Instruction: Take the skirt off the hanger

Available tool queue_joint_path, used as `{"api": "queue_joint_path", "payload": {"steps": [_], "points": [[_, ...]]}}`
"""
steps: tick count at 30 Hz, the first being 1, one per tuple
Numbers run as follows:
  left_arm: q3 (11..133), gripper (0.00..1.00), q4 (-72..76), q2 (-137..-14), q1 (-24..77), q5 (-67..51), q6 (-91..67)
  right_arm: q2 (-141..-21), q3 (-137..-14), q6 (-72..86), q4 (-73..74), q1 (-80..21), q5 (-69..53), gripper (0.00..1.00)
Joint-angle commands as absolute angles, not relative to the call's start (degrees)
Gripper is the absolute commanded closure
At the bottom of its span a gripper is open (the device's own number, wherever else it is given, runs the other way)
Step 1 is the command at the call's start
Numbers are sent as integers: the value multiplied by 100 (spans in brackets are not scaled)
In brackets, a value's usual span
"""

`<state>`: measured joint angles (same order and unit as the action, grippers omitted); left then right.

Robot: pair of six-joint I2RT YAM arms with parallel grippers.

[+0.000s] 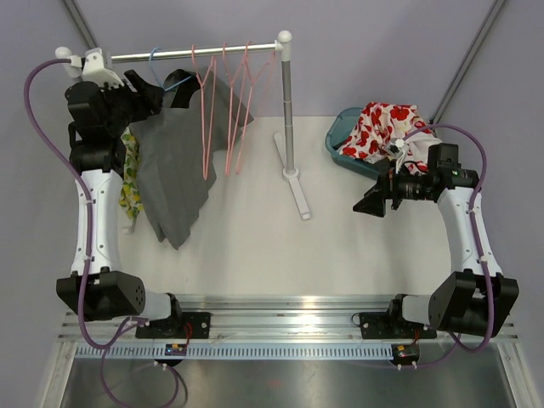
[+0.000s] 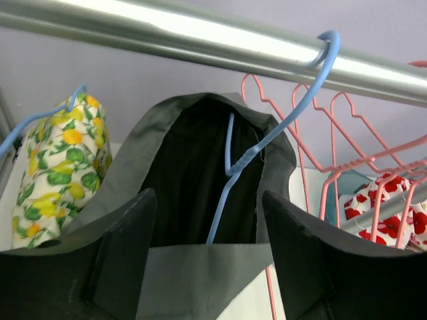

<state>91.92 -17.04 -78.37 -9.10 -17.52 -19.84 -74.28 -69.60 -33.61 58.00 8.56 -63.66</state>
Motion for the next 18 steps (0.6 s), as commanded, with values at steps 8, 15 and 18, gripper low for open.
{"api": "queue_joint_path", "payload": {"steps": [8, 15, 18], "points": [[9492, 58, -1187, -8525, -905, -2434, -1354, -7427, -6908, -3586, 5678, 835, -6618, 1], [9404, 57, -1336, -8631, -721, -2260, -898, -7436, -6899, -3612, 5687, 835, -6583, 1], [9413, 59, -1397, -8692, -598, -2040, -573, -7444, -6899, -3621, 5713, 835, -6583, 1]]}}
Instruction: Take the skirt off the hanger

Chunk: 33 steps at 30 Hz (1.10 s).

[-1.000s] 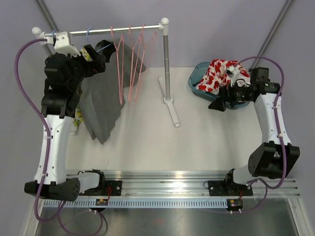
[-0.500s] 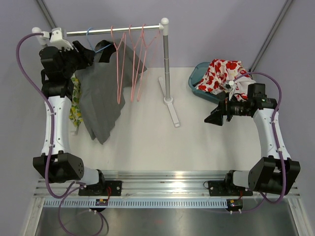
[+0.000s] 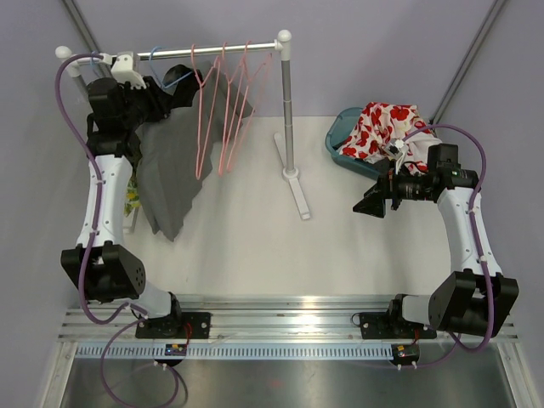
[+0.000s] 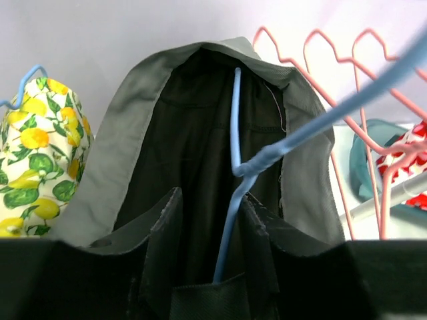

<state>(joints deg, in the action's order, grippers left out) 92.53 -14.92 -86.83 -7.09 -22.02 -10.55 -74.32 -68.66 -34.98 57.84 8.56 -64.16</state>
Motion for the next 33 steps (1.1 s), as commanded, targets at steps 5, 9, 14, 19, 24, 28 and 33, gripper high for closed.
{"api": "queue_joint_path", "payload": {"steps": [5, 9, 14, 19, 24, 28, 33], "points": [[9334, 100, -985, -8649, -414, -1969, -238, -7436, -6899, -3647, 5739, 844, -6557, 1], [9237, 100, -484, -8298, -316, -1820, -202, -7436, -6899, -3674, 5748, 870, -6557, 1], [9299, 100, -97, -7972, -308, -1854, -316, -7444, -6908, -3709, 5792, 896, -6557, 1], [9229, 100, -123, -7717, -308, -1960, -518, -7453, -6908, -3727, 5809, 914, -6565, 1], [8878, 100, -771, -7498, -316, -1610, -948, -7444, -6908, -3727, 5818, 932, -6557, 1], [8175, 100, -1037, -7032, -316, -1249, -1309, -7427, -6908, -3718, 5801, 949, -6521, 1], [7070, 100, -1669, -6243, -308, -1108, -1871, -7418, -6908, -3744, 5801, 958, -6504, 1]]}}
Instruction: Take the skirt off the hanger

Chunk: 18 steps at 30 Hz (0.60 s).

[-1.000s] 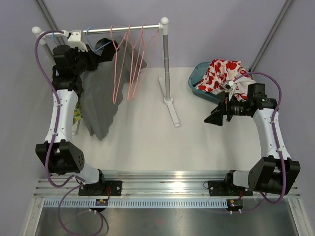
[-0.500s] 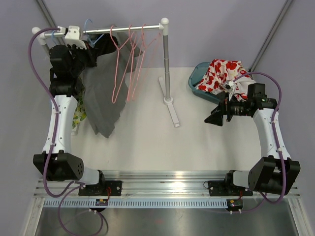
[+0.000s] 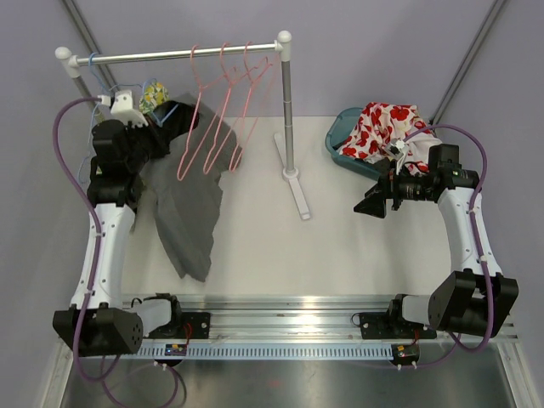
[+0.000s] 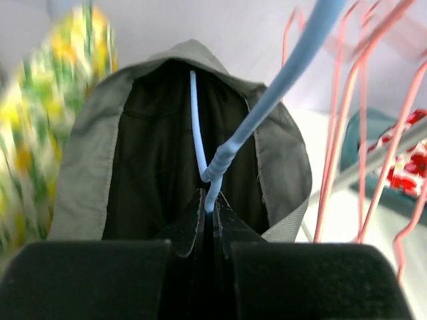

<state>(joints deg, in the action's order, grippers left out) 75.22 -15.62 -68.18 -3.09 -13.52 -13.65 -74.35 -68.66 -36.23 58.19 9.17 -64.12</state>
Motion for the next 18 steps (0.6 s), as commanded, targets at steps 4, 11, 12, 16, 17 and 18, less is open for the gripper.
{"api": "queue_joint_path", "payload": {"steps": [4, 11, 12, 16, 17, 18], "points": [[5972, 100, -1907, -5496, -308, -1221, -2293, -7409, -6917, -3744, 5810, 958, -6504, 1], [4607, 100, -2241, -4009, -299, -1915, -2943, -7392, -6908, -3779, 5836, 958, -6557, 0], [4527, 100, -2293, -3860, -299, -2020, -2997, -7392, -6908, -3814, 5845, 958, -6548, 0], [4333, 100, -2522, -3270, -246, -2740, -3024, -7392, -6899, -3929, 5932, 958, -6688, 0], [4333, 100, -2583, -3096, -237, -2925, -2971, -7409, -6908, -3955, 5967, 958, -6732, 1], [4307, 100, -2593, -3024, -237, -3118, -2945, -7418, -6934, -4025, 6003, 958, -6776, 1]]}}
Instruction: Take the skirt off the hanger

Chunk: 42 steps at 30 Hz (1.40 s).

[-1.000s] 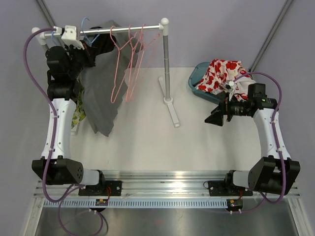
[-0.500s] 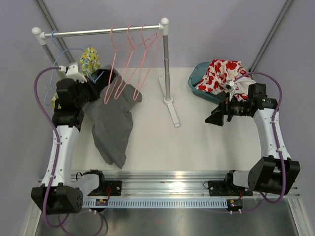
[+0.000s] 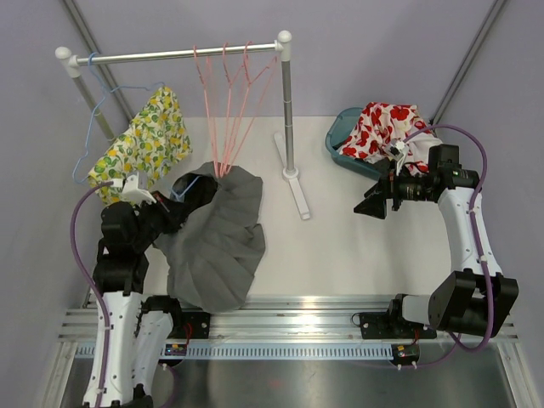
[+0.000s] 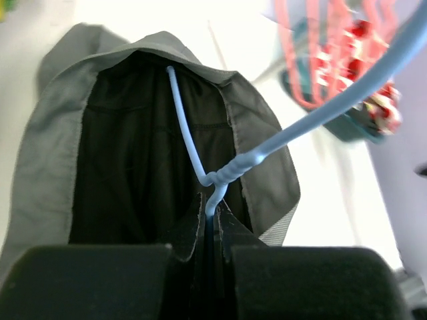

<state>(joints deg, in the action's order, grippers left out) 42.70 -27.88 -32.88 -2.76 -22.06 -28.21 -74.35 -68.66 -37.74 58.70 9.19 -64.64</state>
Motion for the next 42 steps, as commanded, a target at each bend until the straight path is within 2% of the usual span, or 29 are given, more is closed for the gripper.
{"api": "queue_joint_path", "payload": {"steps": [1, 6, 11, 17, 20, 24, 26, 30, 37, 40, 42], "points": [[4298, 100, -2610, -2954, -211, -3529, -2901, -7435, -6969, -4078, 6107, 958, -6837, 1], [4316, 100, -3260, -2786, -123, -4191, -2409, -7462, -7242, -4411, 6530, 941, -6961, 1], [4166, 100, -3068, -2768, -44, -4772, -2540, -7401, -7392, -4438, 6750, 756, -6900, 1], [4499, 100, -2576, -3119, 824, -4844, -2655, -7208, -7471, -3930, 6426, 45, -7003, 0], [4911, 100, -2601, -3576, 1729, -4457, -2392, -7329, -7689, -3552, 6258, -393, -7208, 1], [5466, 100, -2637, -4279, 3291, -3466, -2075, -7550, -8296, -2533, 5811, -1194, -6331, 1], [5694, 100, -2663, -4717, 3707, -2753, -1873, -7541, -8367, -2025, 5415, -1388, -5944, 1], [6265, 100, -2514, -5368, 4507, -2084, -1723, -7471, -8402, -1582, 4957, -2038, -4294, 2], [6679, 100, -2251, -6020, 4843, -1863, -1670, -7409, -8042, -1521, 4668, -2830, -2507, 7], [6715, 100, -2250, -6065, 4878, -1854, -1661, -7523, -7980, -1555, 4658, -2944, -1838, 13], [6715, 100, -2241, -6038, 4887, -1820, -1652, -7628, -7998, -1582, 4719, -2944, -1644, 21]]}}
